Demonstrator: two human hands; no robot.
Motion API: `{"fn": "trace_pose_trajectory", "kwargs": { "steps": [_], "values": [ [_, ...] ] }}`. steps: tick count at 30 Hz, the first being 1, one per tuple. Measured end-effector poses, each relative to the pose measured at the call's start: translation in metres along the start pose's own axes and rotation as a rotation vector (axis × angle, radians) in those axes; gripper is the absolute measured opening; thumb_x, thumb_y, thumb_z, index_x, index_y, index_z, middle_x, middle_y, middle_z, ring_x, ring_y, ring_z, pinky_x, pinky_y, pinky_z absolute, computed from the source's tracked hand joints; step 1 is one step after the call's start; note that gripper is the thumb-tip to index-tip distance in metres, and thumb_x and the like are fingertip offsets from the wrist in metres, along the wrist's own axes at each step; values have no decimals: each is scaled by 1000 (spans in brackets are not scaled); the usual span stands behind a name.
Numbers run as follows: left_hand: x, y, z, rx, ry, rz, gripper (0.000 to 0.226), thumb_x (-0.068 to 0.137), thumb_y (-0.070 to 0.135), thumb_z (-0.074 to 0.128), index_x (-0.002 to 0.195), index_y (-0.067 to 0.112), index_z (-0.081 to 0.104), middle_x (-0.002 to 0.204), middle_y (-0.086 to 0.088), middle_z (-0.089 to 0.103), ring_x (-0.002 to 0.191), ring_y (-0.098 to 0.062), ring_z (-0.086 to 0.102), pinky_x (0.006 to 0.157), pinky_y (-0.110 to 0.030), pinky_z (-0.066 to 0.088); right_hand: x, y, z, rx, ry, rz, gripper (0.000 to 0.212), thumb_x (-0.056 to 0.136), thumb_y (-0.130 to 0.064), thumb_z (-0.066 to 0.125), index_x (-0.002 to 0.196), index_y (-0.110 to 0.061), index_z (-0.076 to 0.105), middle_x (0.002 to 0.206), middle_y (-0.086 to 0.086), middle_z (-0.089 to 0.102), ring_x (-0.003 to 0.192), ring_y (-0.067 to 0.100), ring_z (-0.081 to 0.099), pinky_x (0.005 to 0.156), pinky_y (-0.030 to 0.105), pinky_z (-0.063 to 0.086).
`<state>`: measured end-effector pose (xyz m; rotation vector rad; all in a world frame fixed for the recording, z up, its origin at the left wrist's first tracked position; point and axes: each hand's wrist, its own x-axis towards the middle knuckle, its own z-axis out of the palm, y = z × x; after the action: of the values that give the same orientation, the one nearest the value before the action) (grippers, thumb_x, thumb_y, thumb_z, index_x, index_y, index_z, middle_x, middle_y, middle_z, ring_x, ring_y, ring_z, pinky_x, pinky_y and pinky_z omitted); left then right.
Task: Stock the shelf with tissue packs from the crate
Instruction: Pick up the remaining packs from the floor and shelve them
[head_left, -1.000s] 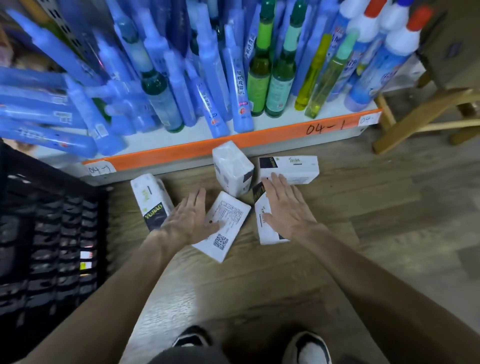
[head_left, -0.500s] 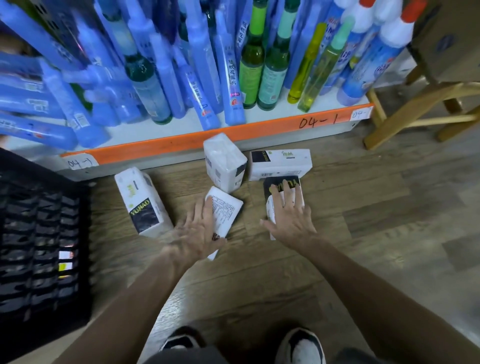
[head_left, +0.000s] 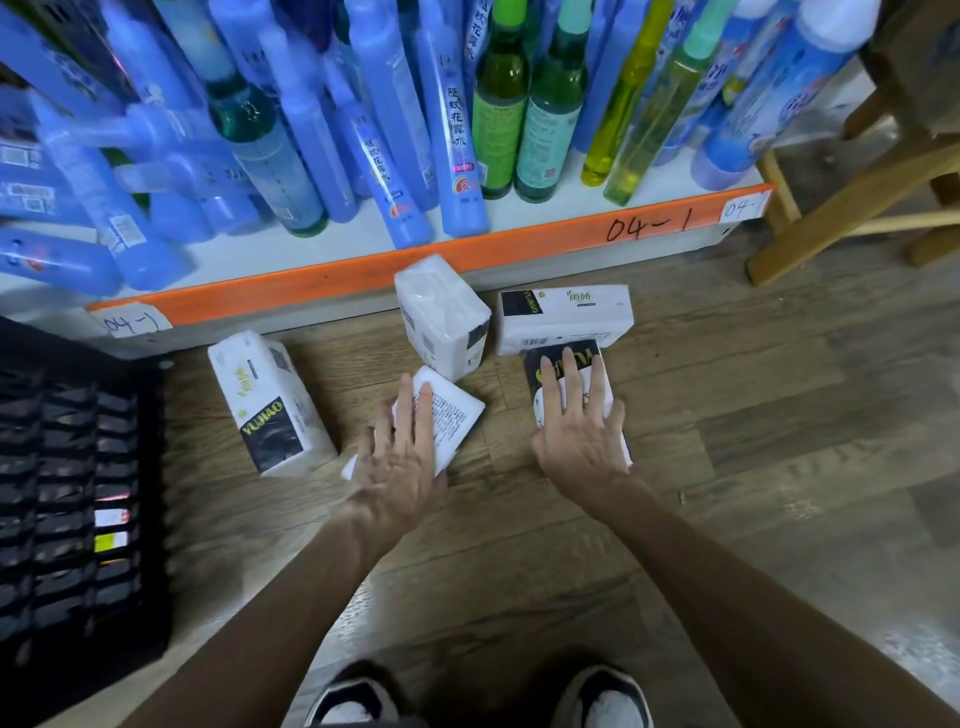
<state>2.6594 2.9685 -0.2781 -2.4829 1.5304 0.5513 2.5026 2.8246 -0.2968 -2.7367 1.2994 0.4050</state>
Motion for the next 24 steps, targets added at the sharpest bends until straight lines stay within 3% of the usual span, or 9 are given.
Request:
{"fn": "trace_pose_trajectory", "kwargs": {
  "steps": [3,5,9,13,15,18,24],
  "values": [
    [-3,-7,-8,13,-8,25,106,84,50,56,151,4,-13,159,-19,-11,133,-38,30,102,-48,37,0,4,-4,24,-4,-12,78,77,-23,60,149,-11,32,155,18,28,142,45,21,87,61,45],
    [-8,-15,-25,14,-32,20,106,86,51,53,149,4,-18,158,-18,-15,132,-37,29,102,-47,38,-4,12,-18,13,-23,-48,81,75,-25,63,149,-14,32,155,18,27,142,44,22,88,60,44],
    [-39,-22,-91,-8,-43,14,102,88,55,48,149,4,-18,159,-16,-13,134,-37,27,104,-48,36,-31,25,-82,-19,-82,-85,84,86,-31,52,155,-20,7,161,16,2,147,41,-1,102,59,34],
    [-91,-12,-192,-19,-27,0,100,87,56,48,152,5,-9,160,-15,-2,133,-36,31,100,-48,39,-73,25,-193,-4,-78,-69,84,87,-34,51,155,-19,5,161,15,1,147,41,-2,103,59,33],
    [-119,-6,-252,1,12,-4,102,83,56,54,152,3,0,158,-16,10,129,-37,37,96,-47,43,-95,24,-257,-13,-50,-64,88,79,-35,61,154,-16,18,159,17,14,146,42,11,97,60,38],
    [-165,1,-350,55,27,8,110,66,56,69,148,-2,25,148,-20,36,109,-38,54,79,-45,52,-125,27,-361,-1,-30,-51,96,65,-39,75,149,-14,34,153,18,30,140,43,27,88,59,43],
    [-247,9,-544,45,66,4,116,48,58,79,140,-3,42,137,-22,50,100,-40,61,71,-47,55,-183,34,-574,-19,65,-81,95,64,-39,76,148,-14,38,152,18,34,140,44,29,85,58,44]
  ]
}}
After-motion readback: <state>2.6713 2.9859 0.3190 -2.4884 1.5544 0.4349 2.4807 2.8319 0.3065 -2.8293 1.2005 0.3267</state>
